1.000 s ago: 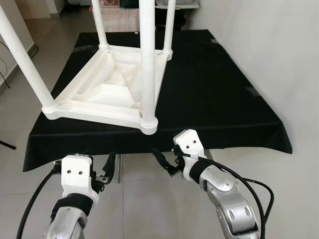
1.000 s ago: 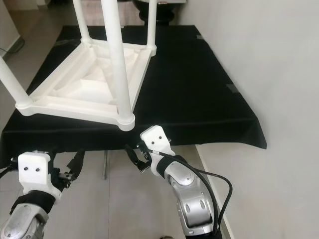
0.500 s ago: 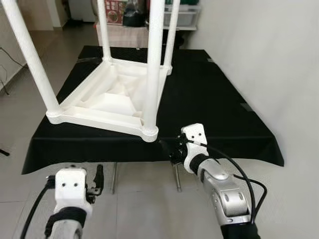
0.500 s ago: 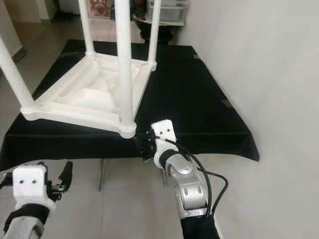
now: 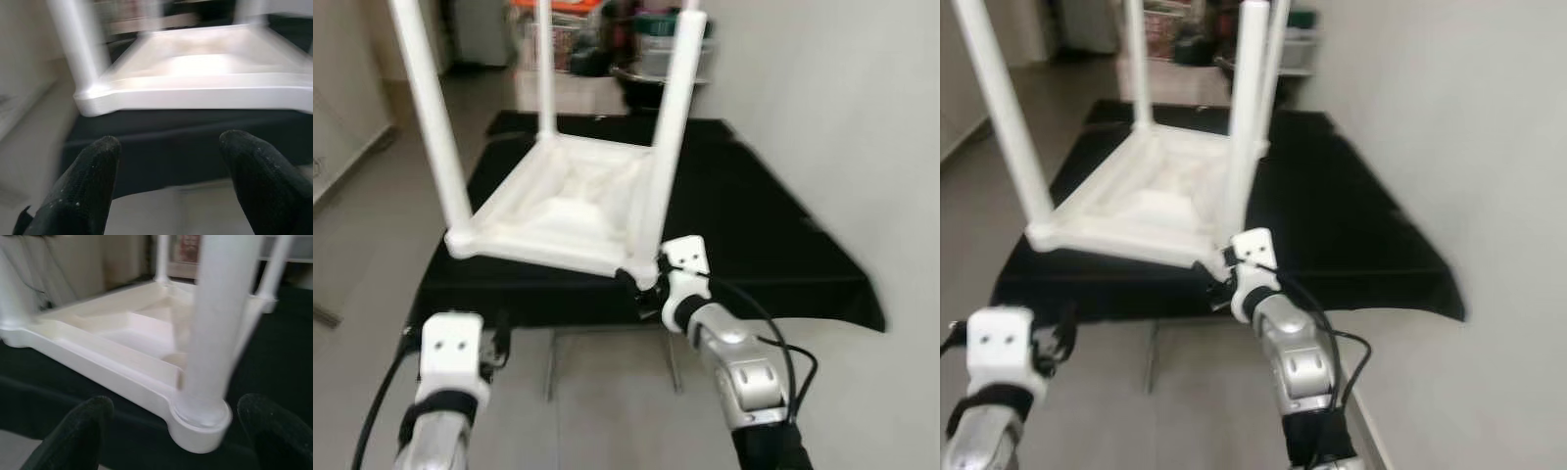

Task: Building children table

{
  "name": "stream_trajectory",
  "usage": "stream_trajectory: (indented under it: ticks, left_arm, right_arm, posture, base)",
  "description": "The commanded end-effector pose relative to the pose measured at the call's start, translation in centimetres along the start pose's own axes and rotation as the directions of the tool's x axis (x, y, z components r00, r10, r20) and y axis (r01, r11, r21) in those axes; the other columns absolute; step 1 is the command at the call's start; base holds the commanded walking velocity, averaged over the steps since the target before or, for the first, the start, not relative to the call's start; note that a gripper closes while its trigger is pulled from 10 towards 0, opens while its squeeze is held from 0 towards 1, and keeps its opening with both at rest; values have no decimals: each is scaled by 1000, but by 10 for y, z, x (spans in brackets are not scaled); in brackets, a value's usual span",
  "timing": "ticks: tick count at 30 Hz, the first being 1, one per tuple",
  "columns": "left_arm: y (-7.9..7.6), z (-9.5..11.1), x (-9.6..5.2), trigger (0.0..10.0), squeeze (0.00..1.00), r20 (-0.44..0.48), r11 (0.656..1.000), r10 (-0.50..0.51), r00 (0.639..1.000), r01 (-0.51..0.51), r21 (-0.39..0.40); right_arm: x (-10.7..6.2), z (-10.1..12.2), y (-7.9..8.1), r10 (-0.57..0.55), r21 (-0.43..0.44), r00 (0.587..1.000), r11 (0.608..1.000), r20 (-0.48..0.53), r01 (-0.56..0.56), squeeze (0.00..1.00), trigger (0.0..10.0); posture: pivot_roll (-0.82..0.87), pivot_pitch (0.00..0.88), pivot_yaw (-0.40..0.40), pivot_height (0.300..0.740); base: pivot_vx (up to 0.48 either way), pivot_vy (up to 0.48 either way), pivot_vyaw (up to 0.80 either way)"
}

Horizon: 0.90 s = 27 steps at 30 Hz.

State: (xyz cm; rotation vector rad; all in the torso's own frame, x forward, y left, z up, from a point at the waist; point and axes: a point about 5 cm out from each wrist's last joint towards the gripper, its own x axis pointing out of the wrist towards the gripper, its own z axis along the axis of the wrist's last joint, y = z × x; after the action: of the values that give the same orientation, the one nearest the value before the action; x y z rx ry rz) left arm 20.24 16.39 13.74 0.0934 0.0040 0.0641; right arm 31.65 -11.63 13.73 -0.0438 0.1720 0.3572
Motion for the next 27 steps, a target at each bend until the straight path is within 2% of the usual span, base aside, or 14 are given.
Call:
stream_trajectory:
  ticks: [1, 18, 24, 27]
  left_arm:
    - [5, -3, -1, 10000, 0, -12, 1000, 16, 1000, -16, 21]
    - [-2, 0, 4, 10000, 0, 10, 998, -51, 999, 51, 29]
    - [2, -6, 10, 10000, 0, -7, 996, -74, 997, 74, -57]
    - [4, -6, 12, 10000, 0, -11, 997, -65, 998, 65, -40]
  right_arm:
    - [3, 0, 7, 22, 19, 1000, 1000, 4, -22, 0, 10000]
    - [9, 1, 7, 37, 25, 999, 999, 10, -37, 0, 10000]
    - [15, 1, 10, 58, 37, 998, 998, 20, -59, 0, 10000]
    - [17, 2, 11, 59, 40, 998, 997, 16, -59, 0, 10000]
  posture:
    - [22, 1, -52, 740]
    - [6, 0, -39, 740]
    - [4, 0, -29, 740]
    - [3, 0, -26, 740]
  base:
    - [0, 480, 0]
    - [0, 28, 0]
    - [0, 0, 0]
    - [0, 0, 0]
